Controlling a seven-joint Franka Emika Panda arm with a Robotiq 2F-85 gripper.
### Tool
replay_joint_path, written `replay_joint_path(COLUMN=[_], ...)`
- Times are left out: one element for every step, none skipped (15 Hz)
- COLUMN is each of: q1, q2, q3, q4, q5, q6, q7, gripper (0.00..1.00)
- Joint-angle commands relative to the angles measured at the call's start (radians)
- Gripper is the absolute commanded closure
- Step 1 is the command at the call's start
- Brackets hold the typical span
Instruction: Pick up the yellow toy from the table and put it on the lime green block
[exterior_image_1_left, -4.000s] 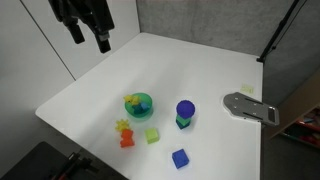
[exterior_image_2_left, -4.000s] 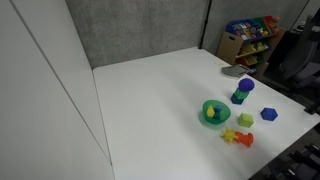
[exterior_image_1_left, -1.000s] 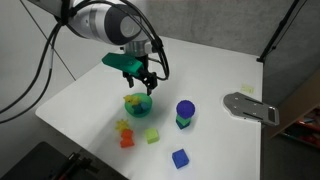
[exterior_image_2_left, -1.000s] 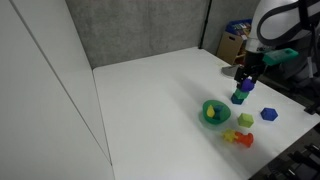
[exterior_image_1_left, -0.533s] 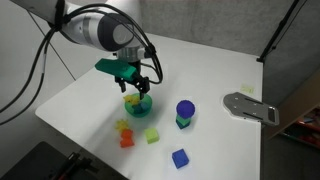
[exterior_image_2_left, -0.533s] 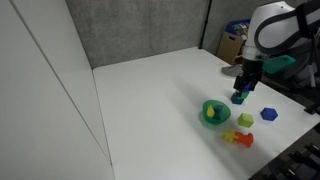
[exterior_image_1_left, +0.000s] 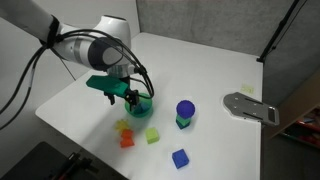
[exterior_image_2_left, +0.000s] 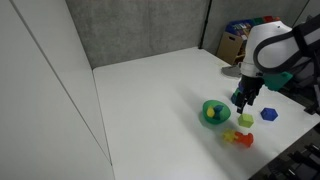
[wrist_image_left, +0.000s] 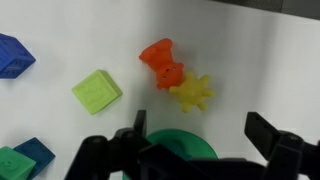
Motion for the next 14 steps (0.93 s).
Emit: replay_joint_path(q1=[0.009, 0.011, 0.013, 0.011, 0.009, 0.007, 0.004, -0.002, -0.007, -0.011, -0.013, -0.014, -0.016, -0.018], q2=[0.048, 0.067, 0.088, 0.11, 0.128, 0.147, 0.166, 0.182, 0.199, 0.213, 0.228, 0.241, 0.255, 0.268], q3=[0.0, 0.001, 0.0, 0.004, 0.008, 0.014, 0.02, 0.03, 0.04, 0.05, 0.057, 0.063, 0.069, 0.073], q4=[-0.036, -0.038, -0.038, -0.032, -0.028, -0.023, -0.018, -0.013, -0.008, -0.005, 0.0, 0.004, 0.009, 0.014], q5=[-0.001, 0.003, 0.001, 0.008, 0.015, 0.022, 0.029, 0.043, 0.059, 0.074, 0.086, 0.095, 0.103, 0.11], q6=[0.118, 0.143, 0.173, 0.193, 0.212, 0.231, 0.252, 0.264, 0.276, 0.287, 0.297, 0.308, 0.314, 0.319], q7=[0.001, 0.005, 0.011, 0.008, 0.004, 0.0, -0.002, -0.008, -0.011, -0.015, -0.016, -0.016, -0.017, -0.018], gripper=[0.0, 0.0, 0.0, 0.0, 0.0, 0.0, 0.0, 0.0, 0.0, 0.0, 0.0, 0.0, 0.0, 0.0])
